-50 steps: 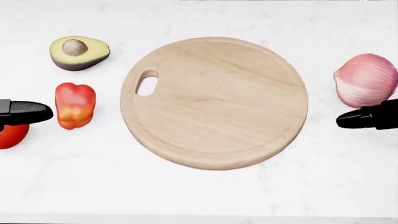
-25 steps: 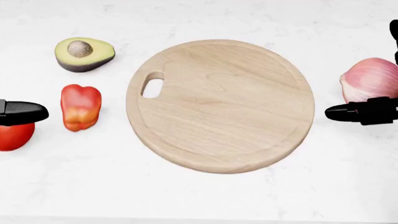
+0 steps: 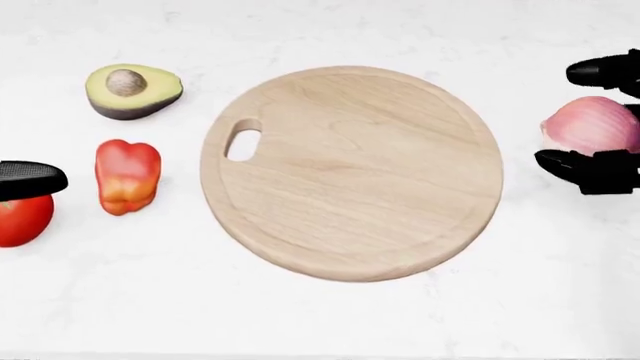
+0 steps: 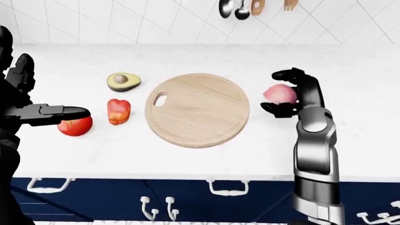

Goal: Place the avocado, onion, tomato and bell pepper on the cutting board.

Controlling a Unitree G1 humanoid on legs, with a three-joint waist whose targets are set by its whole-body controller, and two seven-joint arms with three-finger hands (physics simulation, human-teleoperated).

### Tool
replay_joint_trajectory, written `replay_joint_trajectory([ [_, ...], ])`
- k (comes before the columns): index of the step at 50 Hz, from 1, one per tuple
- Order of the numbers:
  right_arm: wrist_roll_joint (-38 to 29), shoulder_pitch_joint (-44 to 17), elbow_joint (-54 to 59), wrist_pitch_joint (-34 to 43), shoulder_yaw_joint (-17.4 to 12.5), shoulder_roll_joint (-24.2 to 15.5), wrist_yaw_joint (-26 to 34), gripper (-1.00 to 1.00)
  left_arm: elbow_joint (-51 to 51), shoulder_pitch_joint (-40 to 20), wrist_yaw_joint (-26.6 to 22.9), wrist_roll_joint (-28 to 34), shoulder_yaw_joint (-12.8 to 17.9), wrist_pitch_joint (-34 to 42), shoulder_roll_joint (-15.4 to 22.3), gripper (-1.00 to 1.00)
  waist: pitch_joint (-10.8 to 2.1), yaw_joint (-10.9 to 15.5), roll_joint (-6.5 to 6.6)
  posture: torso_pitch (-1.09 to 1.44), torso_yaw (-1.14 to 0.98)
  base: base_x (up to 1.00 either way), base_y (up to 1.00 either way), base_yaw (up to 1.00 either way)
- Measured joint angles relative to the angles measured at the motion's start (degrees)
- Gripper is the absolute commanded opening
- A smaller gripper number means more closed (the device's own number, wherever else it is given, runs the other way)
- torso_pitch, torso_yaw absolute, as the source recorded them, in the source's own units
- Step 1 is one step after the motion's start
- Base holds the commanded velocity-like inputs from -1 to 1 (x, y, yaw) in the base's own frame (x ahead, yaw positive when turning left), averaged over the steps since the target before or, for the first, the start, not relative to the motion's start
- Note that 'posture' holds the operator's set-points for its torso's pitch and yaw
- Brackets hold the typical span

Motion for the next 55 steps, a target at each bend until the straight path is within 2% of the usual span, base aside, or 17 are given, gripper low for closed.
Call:
replay_joint_trajectory([
  [5,-0.35,-0.01,-1.31,0.76,0.15,0.01,0.89,-0.40,-0.33,-0.28,0.02,-0.33,0.24,0.47,0.36,1.00,0.10,0.07,0.07,0.00,0.00,0.00,0.00,0.00],
  [12,-1.10,-0.03,-3.23,0.87,0.23,-0.01,2.27,-0.53,-0.29,0.00,0.23,-0.34,0.09,0.31,0.24,1.00,0.14,0.00,0.14,0.00,0.00,0.00,0.00,0.00],
  [27,-0.53,-8.20,-4.57,2.86,3.19,2.20,2.51,-0.55,-0.32,1.10,0.15,-0.19,0.48,-0.29,-0.24,1.00,0.09,-0.14,0.33,0.00,0.00,0.00,0.00,0.00],
  [32,0.47,-13.65,1.90,1.21,5.70,3.75,1.13,-0.55,-0.43,1.04,0.21,-0.27,0.53,-0.24,-0.19,1.00,0.09,-0.30,0.61,0.00,0.00,0.00,0.00,0.00],
  [39,1.12,-17.57,10.74,-3.85,8.55,7.31,-1.31,-0.55,-0.19,1.36,0.17,-0.37,0.66,-0.62,-0.30,1.00,0.16,-0.26,0.89,0.00,0.00,0.00,0.00,0.00],
  [47,2.03,-21.56,21.60,-10.15,9.97,9.79,-4.74,-0.53,-0.48,0.72,0.21,-0.54,0.63,0.04,0.20,1.00,0.18,-0.27,1.20,0.00,0.00,0.00,0.00,0.00],
  [55,2.52,-22.36,25.96,-13.72,10.49,10.97,-7.42,-0.45,-0.52,0.94,0.29,-0.45,0.56,-0.02,0.05,1.00,0.16,-0.33,1.27,0.00,0.00,0.00,0.00,0.00],
])
